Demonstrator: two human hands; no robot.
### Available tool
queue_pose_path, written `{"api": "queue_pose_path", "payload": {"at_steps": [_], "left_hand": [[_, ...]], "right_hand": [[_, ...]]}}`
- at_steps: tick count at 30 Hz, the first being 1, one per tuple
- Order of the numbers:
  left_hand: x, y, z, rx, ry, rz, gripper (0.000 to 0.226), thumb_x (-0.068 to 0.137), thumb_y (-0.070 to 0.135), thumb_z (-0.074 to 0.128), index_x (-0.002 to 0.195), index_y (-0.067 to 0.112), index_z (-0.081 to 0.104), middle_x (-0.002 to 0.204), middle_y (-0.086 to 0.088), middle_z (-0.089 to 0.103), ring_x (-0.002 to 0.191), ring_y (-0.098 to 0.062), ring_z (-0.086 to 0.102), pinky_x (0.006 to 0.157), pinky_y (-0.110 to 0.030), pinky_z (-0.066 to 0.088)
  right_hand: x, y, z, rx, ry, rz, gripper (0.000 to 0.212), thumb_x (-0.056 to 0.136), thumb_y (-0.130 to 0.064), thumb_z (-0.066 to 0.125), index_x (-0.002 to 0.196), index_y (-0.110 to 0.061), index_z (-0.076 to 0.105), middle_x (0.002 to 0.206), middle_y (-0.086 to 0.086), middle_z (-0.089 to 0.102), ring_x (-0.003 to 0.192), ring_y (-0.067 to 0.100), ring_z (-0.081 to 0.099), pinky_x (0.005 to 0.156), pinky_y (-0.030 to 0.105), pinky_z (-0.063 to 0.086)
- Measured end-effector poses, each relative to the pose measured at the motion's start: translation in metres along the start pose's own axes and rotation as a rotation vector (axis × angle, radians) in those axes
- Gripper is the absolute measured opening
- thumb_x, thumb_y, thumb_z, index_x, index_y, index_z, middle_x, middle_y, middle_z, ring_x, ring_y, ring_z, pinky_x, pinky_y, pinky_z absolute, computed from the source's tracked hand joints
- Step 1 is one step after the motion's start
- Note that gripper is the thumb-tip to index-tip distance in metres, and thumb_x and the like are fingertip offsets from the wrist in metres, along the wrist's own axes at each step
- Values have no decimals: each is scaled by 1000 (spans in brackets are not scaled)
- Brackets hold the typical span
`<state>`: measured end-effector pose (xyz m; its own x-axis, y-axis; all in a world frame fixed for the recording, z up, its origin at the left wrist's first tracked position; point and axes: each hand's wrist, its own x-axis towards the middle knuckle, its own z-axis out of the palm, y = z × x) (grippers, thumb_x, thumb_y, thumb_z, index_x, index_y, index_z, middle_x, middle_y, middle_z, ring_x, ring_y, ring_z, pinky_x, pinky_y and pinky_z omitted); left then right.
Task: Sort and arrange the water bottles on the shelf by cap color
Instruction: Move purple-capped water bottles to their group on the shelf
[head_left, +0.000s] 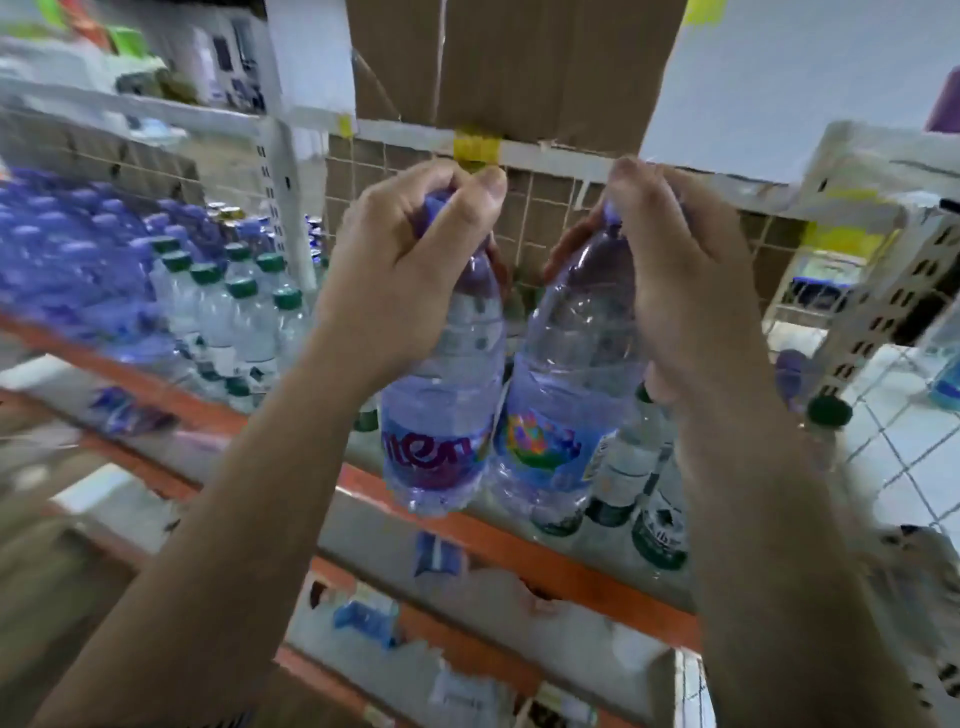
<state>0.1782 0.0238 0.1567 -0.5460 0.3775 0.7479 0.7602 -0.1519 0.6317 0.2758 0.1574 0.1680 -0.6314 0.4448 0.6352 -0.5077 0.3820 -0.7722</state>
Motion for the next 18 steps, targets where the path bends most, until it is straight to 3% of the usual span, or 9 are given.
{"api": "queue_pose_path", "payload": {"at_steps": [4, 7, 9, 11, 13, 16, 18], "left_hand": [[-57, -32, -46, 103, 43, -101, 48, 97, 39, 42, 73, 0, 54, 70, -20, 59, 66, -32, 56, 65, -46, 44], [-93, -54, -84, 200, 145, -175, 36, 98, 36, 43, 67, 17, 47, 59, 2, 46, 55, -15, 44, 55, -29, 37], [-113, -70, -112, 235, 202, -244, 36, 99, 36, 43, 67, 18, 41, 58, 2, 39, 54, -13, 38, 55, -27, 32], [-132, -88, -145, 229, 244, -312, 39, 100, 34, 43, 69, 12, 44, 60, -6, 44, 57, -20, 43, 56, -33, 34], [-147, -105, -182, 223, 281, -361, 41, 100, 34, 44, 71, 5, 47, 64, -16, 48, 61, -30, 47, 59, -41, 37], [-160, -127, -240, 337, 316, -394, 39, 98, 33, 44, 73, 4, 49, 63, -11, 45, 61, -24, 43, 59, -35, 35], [-164, -138, -280, 393, 331, -434, 34, 97, 34, 45, 73, 10, 50, 62, -1, 50, 61, -17, 46, 61, -33, 38]], "right_hand": [[-32, 41, 52, 41, -95, 88, 25, 93, -31, 50, 76, -13, 54, 66, 18, 61, 62, 31, 61, 59, 35, 52], [-51, 67, 101, 20, -179, 94, 30, 93, -34, 49, 78, -9, 53, 61, 14, 54, 57, 38, 53, 52, 41, 44], [-60, 79, 139, 25, -239, 89, 25, 92, -36, 47, 75, -17, 50, 56, -2, 47, 50, 22, 44, 49, 36, 36], [-68, 92, 182, 54, -284, 92, 22, 92, -35, 47, 74, -21, 49, 57, -9, 52, 51, 6, 46, 49, 27, 36], [-75, 107, 225, 57, -320, 112, 23, 92, -36, 48, 73, -23, 50, 60, -9, 55, 56, 6, 50, 54, 28, 42], [-82, 128, 292, 94, -384, 163, 24, 92, -38, 49, 72, -25, 50, 63, -1, 49, 60, 16, 46, 58, 45, 41], [-82, 136, 338, 75, -408, 145, 23, 92, -39, 48, 74, -26, 50, 62, -11, 48, 61, 7, 44, 58, 33, 38]]}}
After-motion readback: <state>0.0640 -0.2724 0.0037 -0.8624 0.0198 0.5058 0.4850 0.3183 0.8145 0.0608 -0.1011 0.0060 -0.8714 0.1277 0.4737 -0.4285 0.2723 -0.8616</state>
